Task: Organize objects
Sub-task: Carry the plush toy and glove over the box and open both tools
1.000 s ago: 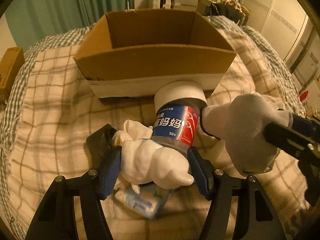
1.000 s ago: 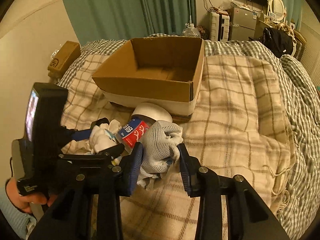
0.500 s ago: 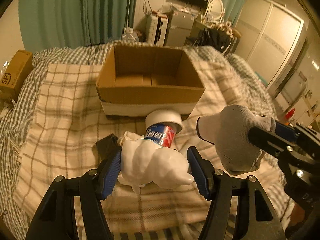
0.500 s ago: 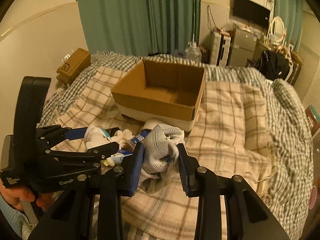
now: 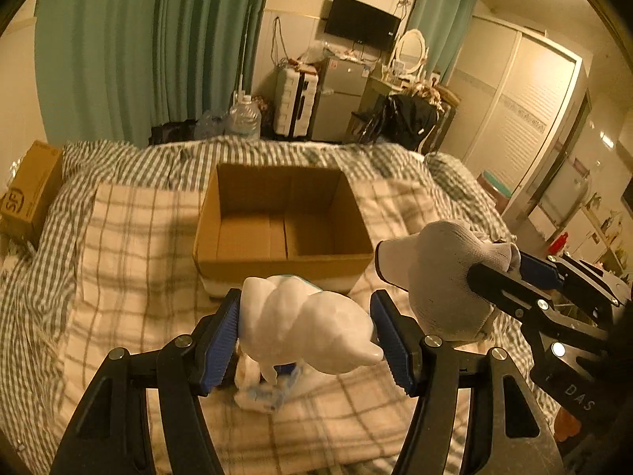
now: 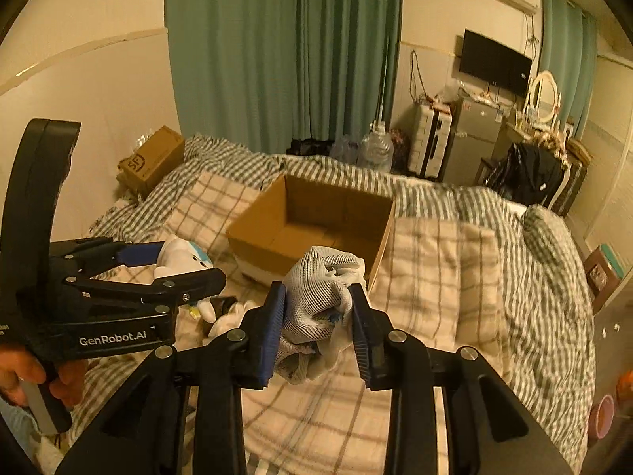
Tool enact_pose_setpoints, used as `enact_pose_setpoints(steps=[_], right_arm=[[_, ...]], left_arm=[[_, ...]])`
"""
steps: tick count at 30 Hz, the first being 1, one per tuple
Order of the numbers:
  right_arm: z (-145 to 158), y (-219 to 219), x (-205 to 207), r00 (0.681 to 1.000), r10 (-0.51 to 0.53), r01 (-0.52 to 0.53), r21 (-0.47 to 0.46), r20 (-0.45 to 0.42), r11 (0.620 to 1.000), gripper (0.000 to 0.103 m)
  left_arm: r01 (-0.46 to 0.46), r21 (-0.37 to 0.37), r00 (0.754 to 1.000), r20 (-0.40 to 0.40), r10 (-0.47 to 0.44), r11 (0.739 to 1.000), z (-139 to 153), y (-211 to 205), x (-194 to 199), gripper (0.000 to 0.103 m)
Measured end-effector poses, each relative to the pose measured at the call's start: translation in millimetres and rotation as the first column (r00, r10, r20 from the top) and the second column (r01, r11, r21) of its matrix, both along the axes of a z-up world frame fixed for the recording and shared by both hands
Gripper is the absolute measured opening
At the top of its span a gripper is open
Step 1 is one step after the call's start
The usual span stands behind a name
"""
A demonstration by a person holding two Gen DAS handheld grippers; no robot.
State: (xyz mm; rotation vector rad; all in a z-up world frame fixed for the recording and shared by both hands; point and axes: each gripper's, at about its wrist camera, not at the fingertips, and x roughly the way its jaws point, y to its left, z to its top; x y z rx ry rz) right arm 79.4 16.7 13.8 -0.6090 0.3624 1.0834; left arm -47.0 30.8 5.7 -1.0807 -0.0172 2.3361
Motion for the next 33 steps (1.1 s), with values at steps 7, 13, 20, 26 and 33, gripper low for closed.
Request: enact_pose_setpoints(steps=[7,13,20,26,33], right_arm=[[34,29,16,0.999,0.026,-0.027,0.045,0.025,0.999,0.031],[54,68,42,0.998,0.037,-0.041,0.073,0.047,0.996,0.030],[28,132,88,0.999,0.044,-0.044,0.025,0.014,0.999,0.029],[-25,165,119,0.998,0.036,-0.039,-0.062,-0.041,0.997,0.028],[-43,166,143,0.993,0.008,-0.012,-0.031,-0.119,0.999,0.035]], left_arm=[[0.014,-0.002,0.998,-0.053,-0.014,1.000,18,9,-44,0.067],[0.020,-0.019,0.997,-0.070,-0.022,1.000,16,21,-93,0.067],[0.035,-0.046,0.998,-0.041,-0.037,0.998,-24,44,-141,0.067],[0.053,-0.094,0.999,0.005,-0.053,0.994,-68,58,-158,0.067],[0.045,-0.108,0.999,0.024,-0.042,0.993,-85,60,-161,0.069]])
